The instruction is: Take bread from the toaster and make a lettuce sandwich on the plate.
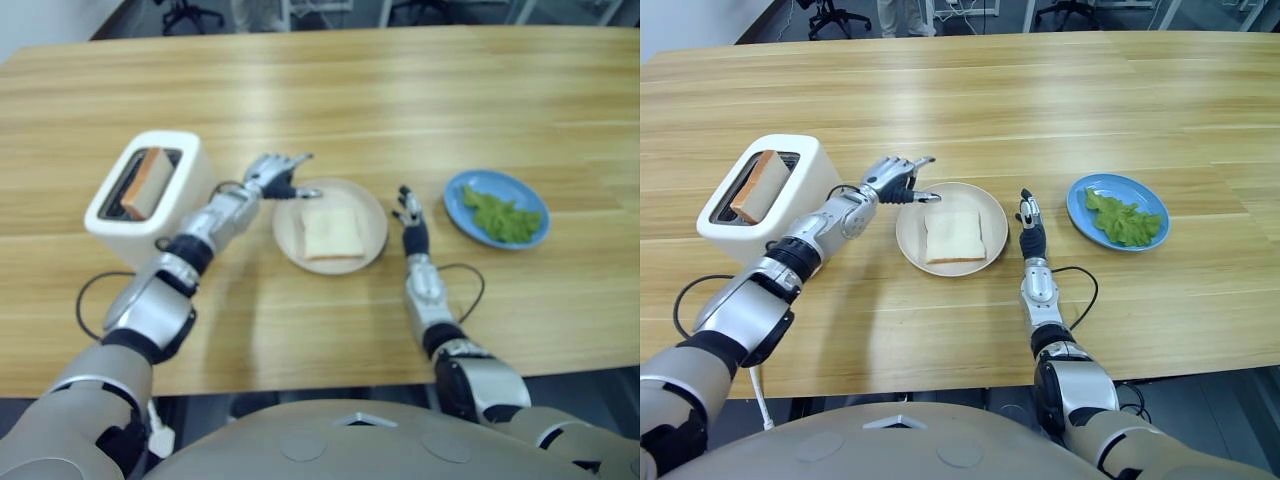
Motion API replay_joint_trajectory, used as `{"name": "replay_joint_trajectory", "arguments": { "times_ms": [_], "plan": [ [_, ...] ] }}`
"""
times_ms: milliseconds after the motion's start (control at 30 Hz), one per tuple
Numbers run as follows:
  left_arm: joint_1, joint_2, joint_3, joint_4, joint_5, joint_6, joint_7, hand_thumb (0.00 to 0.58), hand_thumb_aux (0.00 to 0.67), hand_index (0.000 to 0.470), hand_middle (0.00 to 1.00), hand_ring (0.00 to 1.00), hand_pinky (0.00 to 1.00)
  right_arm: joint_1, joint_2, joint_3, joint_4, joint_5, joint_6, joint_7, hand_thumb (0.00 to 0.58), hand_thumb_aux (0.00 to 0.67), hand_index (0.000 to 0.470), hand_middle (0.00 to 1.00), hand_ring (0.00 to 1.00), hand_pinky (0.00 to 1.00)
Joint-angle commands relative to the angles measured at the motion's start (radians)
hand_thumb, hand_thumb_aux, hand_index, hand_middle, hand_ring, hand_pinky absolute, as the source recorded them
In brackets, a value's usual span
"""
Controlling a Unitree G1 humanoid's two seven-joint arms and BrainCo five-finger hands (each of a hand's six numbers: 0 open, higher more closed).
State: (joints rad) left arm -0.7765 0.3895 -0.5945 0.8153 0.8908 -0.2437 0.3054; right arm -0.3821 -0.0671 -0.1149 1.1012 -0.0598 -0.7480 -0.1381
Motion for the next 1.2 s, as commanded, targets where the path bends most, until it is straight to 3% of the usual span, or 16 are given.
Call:
{"name": "replay_joint_trajectory", "arguments": {
  "times_ms": [33, 200, 367, 467, 567, 667, 767, 933, 1033, 1200],
  "plan": [
    [0.071, 0.054, -0.022, -0.211, 0.13, 0.152, -0.009, 0.0, 0.0, 0.0, 0.0, 0.0, 0.0, 0.019, 0.004, 0.002, 0.016, 0.002, 0.028, 0.0, 0.0, 0.0, 0.0, 0.0, 0.0, 0.0],
    [0.214, 0.136, 0.05, -0.582, 0.167, 0.222, -0.076, 0.0, 0.0, 0.0, 0.0, 0.0, 0.0, 0.027, -0.005, 0.024, -0.043, -0.03, 0.006, -0.016, 0.0, 0.0, 0.0, 0.0, 0.0, 0.0],
    [0.413, 0.075, 0.179, -0.735, -0.191, 0.154, -0.264, 0.0, 0.0, 0.0, 0.0, 0.0, 0.0, 0.126, -0.047, 0.077, -0.404, -0.14, 0.006, -0.046, 0.0, 0.0, 0.0, 0.0, 0.0, 0.0],
    [0.545, 0.01, 0.226, -0.832, -0.34, 0.137, -0.309, 0.0, 0.0, 0.0, 0.0, 0.0, 0.0, 0.203, -0.095, 0.08, -0.694, -0.233, 0.088, -0.049, 0.0, 0.0, 0.0, 0.0, 0.0, 0.0],
    [0.677, -0.106, 0.284, -0.881, -0.544, 0.167, -0.355, 0.0, 0.0, 0.0, 0.0, 0.0, 0.0, 0.252, -0.216, 0.001, -0.988, -0.378, 0.227, -0.038, 0.0, 0.0, 0.0, 0.0, 0.0, 0.0],
    [0.732, -0.151, 0.32, -0.88, -0.579, 0.163, -0.343, 0.0, 0.0, 0.0, 0.0, 0.0, 0.0, 0.259, -0.368, -0.065, -1.107, -0.513, 0.335, -0.031, 0.0, 0.0, 0.0, 0.0, 0.0, 0.0],
    [0.756, -0.175, 0.331, -0.883, -0.602, 0.171, -0.349, 0.0, 0.0, 0.0, 0.0, 0.0, 0.0, 0.236, -0.541, -0.081, -1.053, -0.641, 0.392, -0.046, 0.0, 0.0, 0.0, 0.0, 0.0, 0.0],
    [0.777, -0.192, 0.33, -0.962, -0.576, 0.173, -0.352, 0.0, 0.0, 0.0, 0.0, 0.0, 0.0, 0.093, -0.84, 0.088, -0.65, -0.917, 0.459, -0.154, 0.0, 0.0, 0.0, 0.0, 0.0, 0.0],
    [0.781, -0.212, 0.33, -0.972, -0.588, 0.167, -0.352, 0.0, 0.0, 0.0, 0.0, 0.0, 0.0, 0.0, -0.893, 0.202, -0.45, -1.003, 0.488, -0.247, 0.0, 0.0, 0.0, 0.0, 0.0, 0.0],
    [0.787, -0.223, 0.331, -0.991, -0.574, 0.163, -0.353, 0.0, 0.0, 0.0, 0.0, 0.0, 0.0, -0.148, -0.873, 0.378, -0.138, -1.079, 0.552, -0.301, 0.0, 0.0, 0.0, 0.0, 0.0, 0.0]
  ]
}}
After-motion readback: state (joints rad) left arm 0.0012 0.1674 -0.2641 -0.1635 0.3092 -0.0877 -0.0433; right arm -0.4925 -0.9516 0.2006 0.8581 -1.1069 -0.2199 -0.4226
